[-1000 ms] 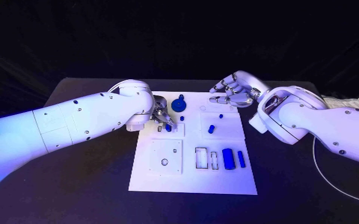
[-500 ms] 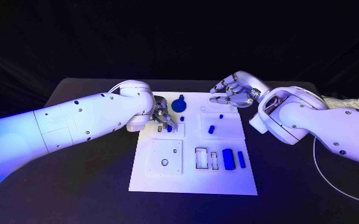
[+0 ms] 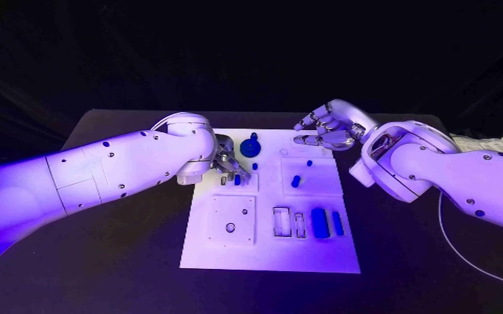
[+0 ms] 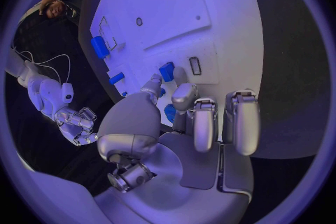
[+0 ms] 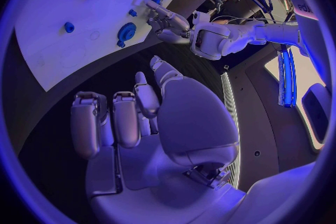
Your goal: Assemble the parts on the task board
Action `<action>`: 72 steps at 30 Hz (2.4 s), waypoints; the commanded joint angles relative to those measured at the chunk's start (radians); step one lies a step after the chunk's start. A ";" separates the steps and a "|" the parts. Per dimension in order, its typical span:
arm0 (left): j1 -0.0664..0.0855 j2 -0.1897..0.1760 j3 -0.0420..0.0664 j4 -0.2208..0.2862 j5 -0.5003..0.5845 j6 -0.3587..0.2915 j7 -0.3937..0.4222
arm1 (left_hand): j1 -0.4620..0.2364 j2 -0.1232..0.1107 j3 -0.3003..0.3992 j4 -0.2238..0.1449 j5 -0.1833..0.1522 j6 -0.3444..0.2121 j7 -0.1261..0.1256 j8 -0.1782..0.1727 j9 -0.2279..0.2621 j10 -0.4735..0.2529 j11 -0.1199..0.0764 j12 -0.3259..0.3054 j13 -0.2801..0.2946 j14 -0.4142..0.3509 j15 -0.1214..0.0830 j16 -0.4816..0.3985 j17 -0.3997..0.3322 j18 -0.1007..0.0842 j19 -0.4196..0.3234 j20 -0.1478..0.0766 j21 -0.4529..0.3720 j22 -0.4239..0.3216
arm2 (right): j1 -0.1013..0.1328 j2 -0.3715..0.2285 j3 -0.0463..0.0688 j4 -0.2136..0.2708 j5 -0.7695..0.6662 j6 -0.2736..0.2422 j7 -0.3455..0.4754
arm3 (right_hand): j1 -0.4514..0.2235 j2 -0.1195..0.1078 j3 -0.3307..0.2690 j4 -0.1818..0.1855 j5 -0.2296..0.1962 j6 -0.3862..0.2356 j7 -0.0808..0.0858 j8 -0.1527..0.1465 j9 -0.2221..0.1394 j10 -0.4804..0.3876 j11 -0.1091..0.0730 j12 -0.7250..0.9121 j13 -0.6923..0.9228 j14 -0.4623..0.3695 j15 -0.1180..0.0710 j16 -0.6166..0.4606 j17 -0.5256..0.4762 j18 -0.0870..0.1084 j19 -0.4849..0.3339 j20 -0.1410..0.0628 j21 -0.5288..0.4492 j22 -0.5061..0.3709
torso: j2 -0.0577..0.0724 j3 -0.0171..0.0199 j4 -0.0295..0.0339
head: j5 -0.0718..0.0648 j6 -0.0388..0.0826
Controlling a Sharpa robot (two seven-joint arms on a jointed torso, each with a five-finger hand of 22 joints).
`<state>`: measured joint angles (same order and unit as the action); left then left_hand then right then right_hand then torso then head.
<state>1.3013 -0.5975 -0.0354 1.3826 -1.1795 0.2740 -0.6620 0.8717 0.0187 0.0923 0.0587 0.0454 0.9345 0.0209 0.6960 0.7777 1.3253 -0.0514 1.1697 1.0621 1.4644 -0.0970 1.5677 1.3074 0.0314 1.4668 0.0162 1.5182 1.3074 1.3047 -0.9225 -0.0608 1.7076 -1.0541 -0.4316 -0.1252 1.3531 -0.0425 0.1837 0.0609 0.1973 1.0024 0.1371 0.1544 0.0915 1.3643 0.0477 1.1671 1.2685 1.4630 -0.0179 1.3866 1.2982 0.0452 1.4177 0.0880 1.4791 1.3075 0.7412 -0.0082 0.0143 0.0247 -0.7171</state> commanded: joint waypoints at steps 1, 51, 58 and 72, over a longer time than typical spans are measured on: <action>-0.020 -0.007 -0.011 0.011 0.012 -0.002 -0.006 | -0.022 -0.006 -0.031 0.017 0.001 0.001 -0.008 0.001 0.002 0.006 0.000 0.007 0.002 0.106 -0.008 0.003 0.263 -0.014 0.065 -0.010 0.006 0.195 | 0.000 0.002 0.000 -0.002 -0.002 0.004 0.003 | -0.010 0.003 -0.004 0.001 0.005 0.000 -0.002 0.006 -0.001 -0.004 0.000 -0.005 -0.002 0.051 -0.007 -0.004 -0.002 0.007 -0.005 -0.001 -0.004 0.032 | -0.001 -0.0005 0.0013 | 0.001 0.001; 0.104 0.075 0.008 -0.294 0.052 0.126 0.025 | 0.154 0.045 -0.235 0.108 0.001 -0.034 0.037 -0.126 -0.101 -0.078 0.040 -0.084 -0.112 0.106 0.025 0.003 0.263 0.007 0.022 0.023 -0.063 0.115 | -0.001 0.028 -0.001 -0.030 0.027 0.002 0.011 | -0.010 0.003 -0.003 0.000 0.009 -0.012 0.001 0.002 -0.004 -0.020 0.001 -0.034 -0.024 0.047 -0.006 -0.018 -0.018 0.011 -0.017 -0.001 -0.012 0.014 | 0.012 -0.0064 -0.0061 | 0.017 0.024; 0.099 0.089 0.005 -0.311 0.052 0.136 0.024 | 0.162 0.056 -0.247 0.118 0.001 -0.025 0.032 -0.120 -0.097 -0.065 0.035 -0.072 -0.099 0.106 0.021 0.003 0.263 0.005 0.029 0.019 -0.055 0.125 | -0.001 0.028 -0.001 -0.030 0.027 0.003 0.011 | -0.010 0.003 -0.003 0.000 0.009 -0.012 0.001 0.002 -0.004 -0.020 0.001 -0.034 -0.024 0.047 -0.006 -0.018 -0.018 0.011 -0.017 -0.001 -0.012 0.014 | 0.012 -0.0061 -0.0071 | 0.019 0.020; 0.097 0.088 0.005 -0.314 0.068 0.191 0.018 | 0.209 0.078 -0.253 0.109 0.001 -0.014 0.026 -0.110 -0.088 -0.058 0.029 -0.068 -0.095 0.106 0.016 0.003 0.263 0.003 0.032 0.014 -0.051 0.131 | -0.001 0.030 -0.001 -0.031 0.027 0.003 0.010 | -0.011 0.005 -0.002 0.001 0.010 -0.012 0.002 0.003 -0.004 -0.021 0.002 -0.037 -0.025 0.047 -0.006 -0.018 -0.019 0.011 -0.017 -0.001 -0.013 0.014 | 0.011 -0.0058 -0.0056 | 0.019 0.017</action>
<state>1.3992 -0.5100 -0.0305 1.0671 -1.1172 0.4199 -0.6483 1.0699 0.0984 -0.1556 0.1693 0.0454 0.9137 0.0450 0.5803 0.6885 1.2633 -0.0215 1.0960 0.9670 1.4637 -0.0750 1.5678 1.3077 0.0475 1.4673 0.0370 1.4638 1.3077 1.3046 -0.8942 -0.0615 1.6759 -1.0246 -0.4315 -0.1218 1.3489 -0.0383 0.1837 0.0609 0.2012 0.9956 0.1367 0.1544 0.0886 1.3480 0.0495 1.1336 1.2439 1.4630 -0.0179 1.3749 1.2811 0.0451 1.4105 0.0880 1.4700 1.3078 0.7518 -0.0147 0.0086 0.0434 -0.7002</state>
